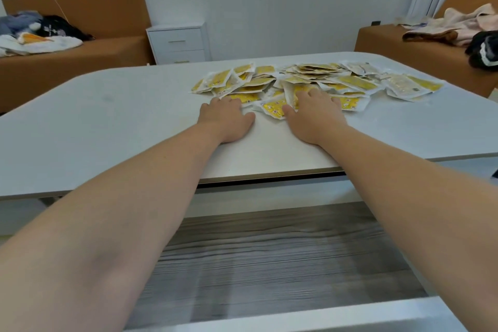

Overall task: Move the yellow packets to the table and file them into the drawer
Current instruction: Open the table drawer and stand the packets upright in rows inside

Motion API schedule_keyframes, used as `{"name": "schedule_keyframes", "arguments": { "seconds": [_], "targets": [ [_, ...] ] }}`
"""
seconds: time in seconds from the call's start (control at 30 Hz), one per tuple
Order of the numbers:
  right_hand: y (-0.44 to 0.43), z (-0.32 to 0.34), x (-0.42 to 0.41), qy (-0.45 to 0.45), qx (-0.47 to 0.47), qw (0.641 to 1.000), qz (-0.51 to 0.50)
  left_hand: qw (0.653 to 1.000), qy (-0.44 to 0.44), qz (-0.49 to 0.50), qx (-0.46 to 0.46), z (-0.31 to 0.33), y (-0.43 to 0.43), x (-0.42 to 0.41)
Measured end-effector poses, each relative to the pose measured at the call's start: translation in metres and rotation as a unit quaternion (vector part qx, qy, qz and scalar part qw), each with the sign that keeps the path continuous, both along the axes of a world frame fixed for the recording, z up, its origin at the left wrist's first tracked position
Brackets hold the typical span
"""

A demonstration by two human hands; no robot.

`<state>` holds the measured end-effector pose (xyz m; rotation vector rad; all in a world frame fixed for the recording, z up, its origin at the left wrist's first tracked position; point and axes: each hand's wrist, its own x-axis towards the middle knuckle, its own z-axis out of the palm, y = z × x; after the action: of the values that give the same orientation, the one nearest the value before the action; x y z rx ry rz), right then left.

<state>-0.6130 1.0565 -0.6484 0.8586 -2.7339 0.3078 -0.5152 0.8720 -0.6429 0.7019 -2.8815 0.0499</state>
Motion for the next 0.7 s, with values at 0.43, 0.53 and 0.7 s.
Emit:
{"name": "schedule_keyframes", "arguments": {
  "seconds": [0.43, 0.53, 0.7],
  "targets": [
    [0.007, 0.004, 0.016, 0.002, -0.012, 0.997, -0.079, 0.992, 0.124, 0.028, 0.002, -0.003, 0.016, 0.04],
    [0.009, 0.006, 0.019, -0.042, 0.015, 0.995, -0.091, 0.99, 0.099, 0.063, 0.082, 0.0, 0.019, 0.044],
    [0.012, 0.008, 0.022, -0.051, -0.014, 0.996, -0.074, 0.99, 0.072, 0.084, 0.092, 0.004, 0.023, 0.051]
  ]
}}
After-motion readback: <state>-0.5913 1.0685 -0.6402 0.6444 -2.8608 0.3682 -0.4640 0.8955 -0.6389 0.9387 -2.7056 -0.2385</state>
